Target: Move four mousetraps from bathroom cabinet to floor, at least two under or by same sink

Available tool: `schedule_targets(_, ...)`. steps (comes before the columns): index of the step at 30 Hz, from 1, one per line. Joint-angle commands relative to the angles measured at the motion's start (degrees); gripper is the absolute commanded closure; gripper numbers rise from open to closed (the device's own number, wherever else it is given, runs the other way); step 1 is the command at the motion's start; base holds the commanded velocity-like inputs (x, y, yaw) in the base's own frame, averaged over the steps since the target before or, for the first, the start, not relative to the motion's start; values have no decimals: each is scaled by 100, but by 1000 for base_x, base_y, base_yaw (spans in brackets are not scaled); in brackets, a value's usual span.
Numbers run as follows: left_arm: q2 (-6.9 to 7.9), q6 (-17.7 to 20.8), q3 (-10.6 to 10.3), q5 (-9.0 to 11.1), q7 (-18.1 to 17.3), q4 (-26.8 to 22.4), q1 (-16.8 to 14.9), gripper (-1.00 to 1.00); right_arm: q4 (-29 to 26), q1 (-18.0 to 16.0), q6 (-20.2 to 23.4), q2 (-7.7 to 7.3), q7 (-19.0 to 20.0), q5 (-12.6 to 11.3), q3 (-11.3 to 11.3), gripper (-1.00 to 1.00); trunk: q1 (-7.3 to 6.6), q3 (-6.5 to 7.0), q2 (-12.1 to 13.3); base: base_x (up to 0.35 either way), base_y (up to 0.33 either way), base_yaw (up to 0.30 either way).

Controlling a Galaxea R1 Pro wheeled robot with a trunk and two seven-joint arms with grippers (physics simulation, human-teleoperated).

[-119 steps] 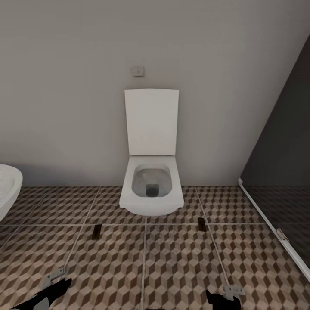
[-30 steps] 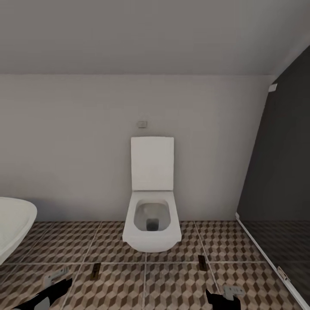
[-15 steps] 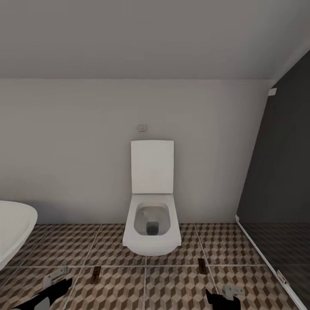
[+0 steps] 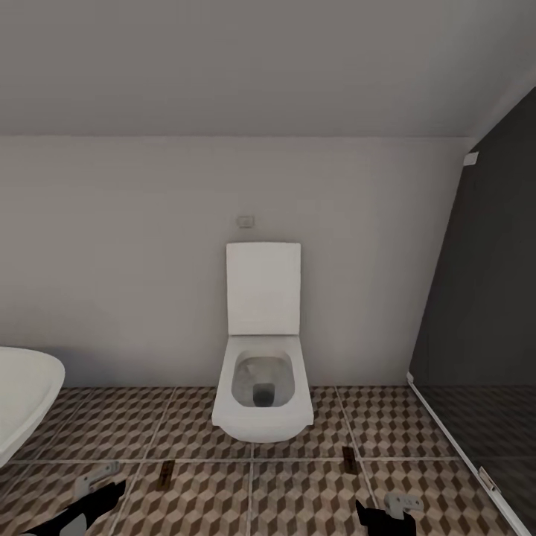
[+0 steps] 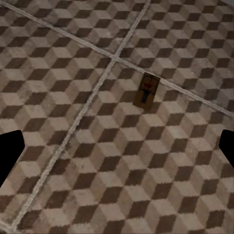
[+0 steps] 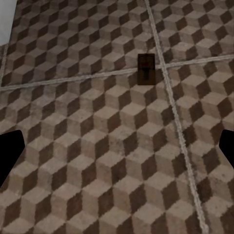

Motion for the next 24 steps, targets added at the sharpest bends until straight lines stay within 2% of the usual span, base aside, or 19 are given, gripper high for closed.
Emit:
schedule_targets(1,-10,-1,0,0,0,12,0,-100,0,0,0,0,0,0,-2,-100,0,0,0,0,0,0)
schedule_targets(12,-191,1,0,-6,8,101,0,-100,0,0,0,0,0,0,-4,-100,0,0,0,0,0,0)
schedule_targets(24,-479,5,0,-5,8,313,0,-100,0,0,0,0,0,0,-3,-100,0,0,0,0,0,0)
